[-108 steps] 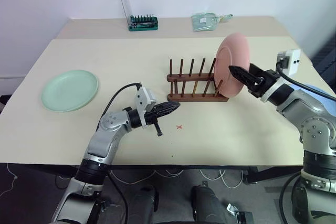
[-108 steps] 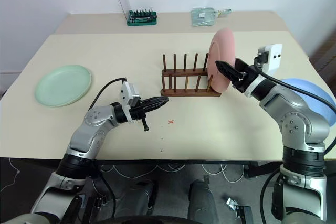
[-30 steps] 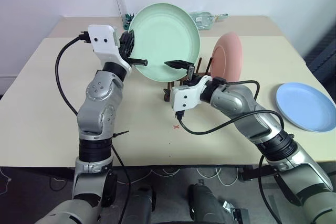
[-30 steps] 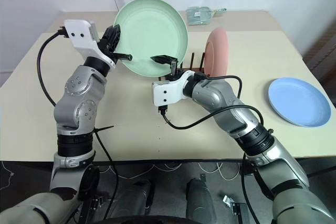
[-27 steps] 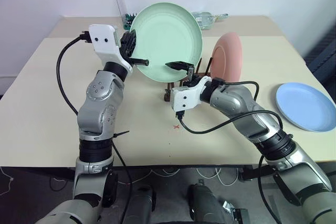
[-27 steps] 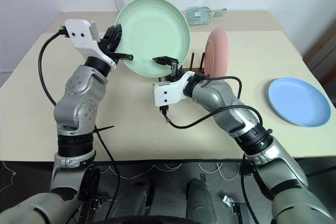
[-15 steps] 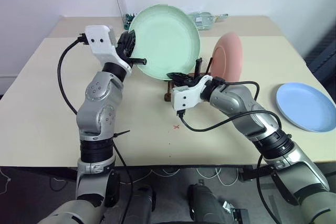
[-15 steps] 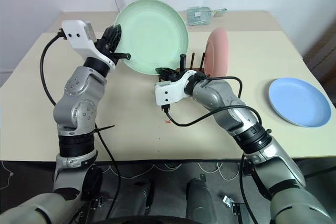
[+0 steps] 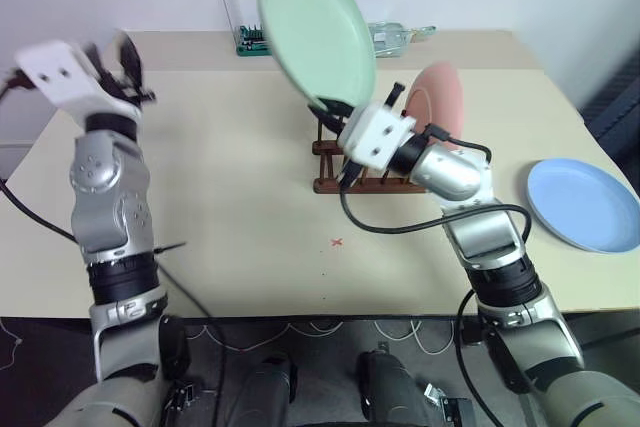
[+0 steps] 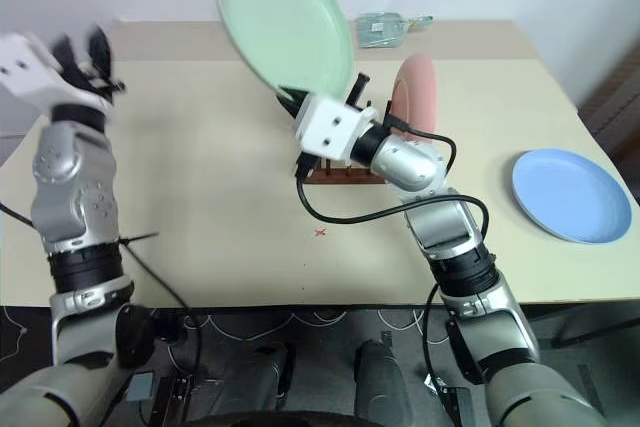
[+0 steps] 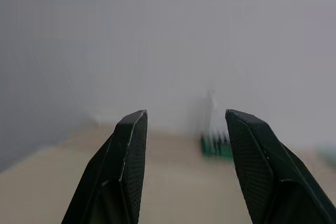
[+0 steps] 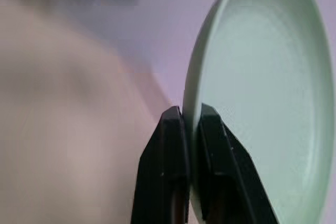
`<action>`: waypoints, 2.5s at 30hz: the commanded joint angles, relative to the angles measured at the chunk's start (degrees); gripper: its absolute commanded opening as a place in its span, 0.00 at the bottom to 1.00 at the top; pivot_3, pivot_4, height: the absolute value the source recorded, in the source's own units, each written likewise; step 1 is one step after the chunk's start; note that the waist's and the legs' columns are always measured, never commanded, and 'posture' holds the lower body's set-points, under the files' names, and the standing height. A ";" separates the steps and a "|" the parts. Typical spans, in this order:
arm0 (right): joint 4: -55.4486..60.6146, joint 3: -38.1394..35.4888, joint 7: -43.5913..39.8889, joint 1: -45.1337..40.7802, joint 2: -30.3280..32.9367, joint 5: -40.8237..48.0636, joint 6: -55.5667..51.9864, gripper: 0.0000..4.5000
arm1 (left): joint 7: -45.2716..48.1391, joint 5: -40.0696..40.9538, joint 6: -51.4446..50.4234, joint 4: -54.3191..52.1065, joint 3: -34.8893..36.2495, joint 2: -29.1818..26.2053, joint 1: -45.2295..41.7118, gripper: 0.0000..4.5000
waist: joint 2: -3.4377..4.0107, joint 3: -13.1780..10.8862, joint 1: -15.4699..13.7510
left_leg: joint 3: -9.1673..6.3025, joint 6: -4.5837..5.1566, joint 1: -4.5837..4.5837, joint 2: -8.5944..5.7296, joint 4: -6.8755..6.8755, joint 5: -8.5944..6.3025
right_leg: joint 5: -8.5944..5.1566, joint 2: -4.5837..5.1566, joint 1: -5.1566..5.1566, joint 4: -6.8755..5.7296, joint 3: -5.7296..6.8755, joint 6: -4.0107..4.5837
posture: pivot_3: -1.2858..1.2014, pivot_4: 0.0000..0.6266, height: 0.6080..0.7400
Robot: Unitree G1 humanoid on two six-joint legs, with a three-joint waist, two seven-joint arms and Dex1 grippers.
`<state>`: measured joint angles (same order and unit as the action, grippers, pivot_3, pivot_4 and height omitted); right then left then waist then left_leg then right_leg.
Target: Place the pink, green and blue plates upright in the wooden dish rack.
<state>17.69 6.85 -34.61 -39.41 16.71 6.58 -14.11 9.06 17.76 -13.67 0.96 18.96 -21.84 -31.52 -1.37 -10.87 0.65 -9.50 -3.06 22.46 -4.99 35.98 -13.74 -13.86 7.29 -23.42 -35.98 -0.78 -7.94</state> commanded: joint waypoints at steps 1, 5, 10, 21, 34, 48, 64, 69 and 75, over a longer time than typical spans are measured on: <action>9.37 -11.64 3.80 0.79 -2.98 24.62 -19.59 0.00 | 16.52 5.81 -3.46 -7.25 -8.25 -2.42 6.10 0.53 | 0.00 0.00 -0.15 | -0.07 0.01 0.00 -0.04 0.00 -0.01 | 0.00 0.00 0.02 0.00 -0.01 0.01 | 0.52 0.24 1.00; 12.16 -17.25 9.32 3.50 -2.23 33.52 -28.39 0.00 | 28.95 11.76 -8.37 -15.10 -14.38 -5.33 14.57 0.53 | 0.14 -0.07 0.15 | -0.11 0.03 0.01 -0.02 -0.11 -0.02 | 0.00 0.02 -0.03 0.02 -0.07 0.07 | 0.52 0.24 1.00; 11.88 -20.82 14.41 5.71 -1.49 39.32 -33.40 0.00 | 36.15 13.94 -11.84 -19.34 -19.22 -7.68 19.74 0.53 | 0.49 -0.07 0.57 | 0.14 0.00 -0.06 0.28 -0.38 0.00 | 0.01 -0.24 -0.27 -0.04 -0.24 0.30 | 0.52 0.24 1.00; 3.84 -22.23 17.21 4.13 1.72 44.11 -36.79 0.00 | 36.90 13.68 -11.82 -19.02 -19.21 -6.75 18.45 0.53 | 0.56 -0.10 0.34 | 0.24 0.00 -0.06 0.57 -0.40 0.01 | 0.08 -0.48 -0.29 -0.01 -0.24 0.37 | 0.52 0.24 1.00; -4.69 -21.23 18.13 1.96 3.33 43.63 -39.07 0.16 | 35.80 13.28 -11.71 -20.05 -20.11 -5.38 18.79 0.54 | 0.56 -0.10 0.20 | 0.26 0.00 -0.04 0.58 -0.40 0.01 | 0.09 -0.49 -0.29 0.02 -0.25 0.36 | 0.52 0.24 1.00; 5.81 -20.06 18.49 2.45 11.83 42.93 -41.71 0.76 | 35.90 13.14 -11.52 -19.71 -20.29 -4.95 18.56 0.54 | 0.57 -0.10 0.15 | 0.26 0.00 -0.03 0.59 -0.41 0.01 | 0.08 -0.49 -0.29 0.03 -0.25 0.36 | 0.52 0.24 1.00; 7.20 -44.26 -10.52 34.46 42.54 34.61 -31.09 0.98 | 39.00 12.40 -10.48 -18.63 -23.27 -3.87 16.92 0.54 | 0.55 -0.10 -1.42 | 0.44 0.15 0.00 0.63 -0.35 -0.08 | 0.15 -0.49 0.08 0.78 -0.20 0.35 | 0.52 0.24 1.00; -4.06 -36.25 -6.57 41.85 43.75 19.20 -22.81 0.98 | 39.21 11.75 -10.19 -17.24 -23.84 -2.74 15.63 0.54 | 0.63 -0.09 -0.99 | 0.78 0.15 -0.07 0.71 -0.26 -0.09 | 0.13 -0.47 0.07 0.79 -0.34 0.56 | 0.52 0.24 1.00; -16.67 -27.90 -2.34 40.23 43.11 8.31 -17.71 0.98 | 39.70 11.61 -10.20 -17.33 -23.27 -3.10 15.76 0.54 | 0.67 -0.10 -0.95 | 1.14 0.15 -0.06 0.84 -0.28 -0.09 | 0.14 -0.48 0.04 0.78 -0.41 0.55 | 0.52 0.24 1.00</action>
<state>2.74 -21.51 -38.16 1.68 59.77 17.60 -33.79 48.40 29.23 -25.24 -15.31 -5.31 -24.69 -15.56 -0.70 -10.96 -0.30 -8.33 -2.90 22.40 -4.15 35.71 -13.82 -13.71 6.82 -23.39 -35.20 -1.21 -7.39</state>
